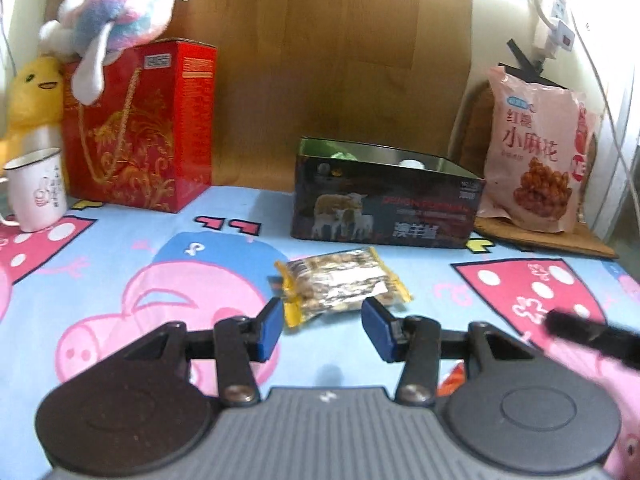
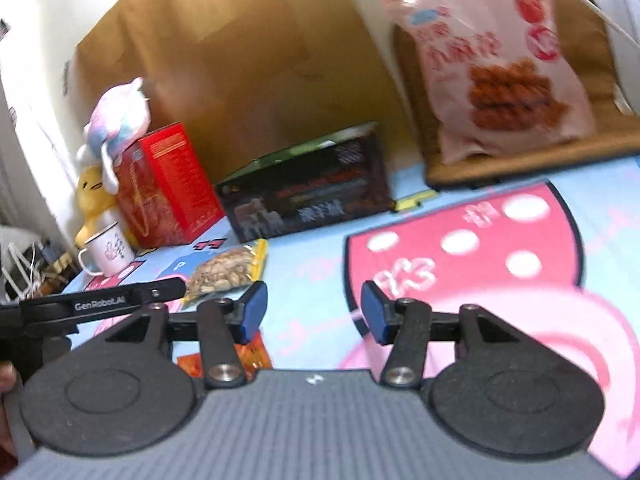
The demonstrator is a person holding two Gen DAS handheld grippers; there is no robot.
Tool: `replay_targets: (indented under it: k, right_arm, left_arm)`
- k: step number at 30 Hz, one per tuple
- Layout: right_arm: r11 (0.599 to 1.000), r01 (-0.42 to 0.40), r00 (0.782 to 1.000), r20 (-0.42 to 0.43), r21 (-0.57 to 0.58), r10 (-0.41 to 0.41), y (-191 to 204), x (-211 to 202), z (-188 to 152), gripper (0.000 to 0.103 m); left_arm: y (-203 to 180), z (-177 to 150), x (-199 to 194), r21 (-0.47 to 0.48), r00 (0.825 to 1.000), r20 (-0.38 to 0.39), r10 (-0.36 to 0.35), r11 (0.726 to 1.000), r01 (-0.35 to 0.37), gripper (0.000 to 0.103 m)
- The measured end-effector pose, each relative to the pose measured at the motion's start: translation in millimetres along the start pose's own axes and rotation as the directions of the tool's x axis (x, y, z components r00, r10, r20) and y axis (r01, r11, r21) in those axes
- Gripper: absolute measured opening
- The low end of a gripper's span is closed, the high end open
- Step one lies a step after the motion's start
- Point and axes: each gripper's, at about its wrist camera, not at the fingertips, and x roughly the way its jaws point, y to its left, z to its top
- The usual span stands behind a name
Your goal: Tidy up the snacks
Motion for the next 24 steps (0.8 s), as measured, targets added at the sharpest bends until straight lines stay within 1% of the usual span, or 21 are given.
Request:
replay_targets:
  k: [2, 4, 6, 10, 15, 18, 24]
  right_arm:
    - [1.0, -0.009, 0.999, 0.036, 0.004, 0.009, -0.9, -2.9, 0.2, 0.055]
    - [1.0, -0.006, 0.999, 0.037, 0.01, 0.005, -2.3, -2.4, 1.2, 0.055]
    - [1.0, -0.004, 0.999, 0.045, 0.009, 0.004, -2.6, -3.1, 1.6, 0.055]
    - [1.0, 0.002, 0.998, 0.056, -0.008, -0.001, -1.2, -6.0, 0.0, 0.055]
    - [1.0, 0.002, 0.999, 0.05, -0.01, -0.002, -1.6, -4.3, 0.5, 0.057]
    - [1.0, 0.0, 0.999, 0.049, -0.006, 0.0, -2.5, -4.3, 1.0, 0.06]
    - [1.0, -0.002, 0.999, 0.05, -0.006, 0.002, -1.4, -5.1, 0.7, 0.06]
  left_arm:
    - [1.6, -4.7, 2.7, 0.0, 1.0, 0.001, 0.028, 1.0, -0.028, 0.044]
    - [3.9, -5.0, 6.3, -0.01, 0.999, -0.013, 0.034, 0.999, -0.035, 0.044]
    - [6.0, -4.3, 7.2, -0.018, 0.999, -0.01, 0.037, 0.999, -0.037, 0.045]
    - [4.4, -4.9, 8.1, -0.008, 0.999, -0.011, 0.053, 0.999, -0.053, 0.045]
    - [3.9, -4.9, 8.5, -0.001, 0.998, -0.013, 0.055, 0.998, -0.055, 0.047]
    - [4.3, -4.7, 9.5, 0.006, 0.999, -0.016, 0.052, 0.999, -0.052, 0.047]
    - [2.3, -4.9, 9.5, 0.027, 0.999, -0.012, 0.051, 0.998, -0.05, 0.049]
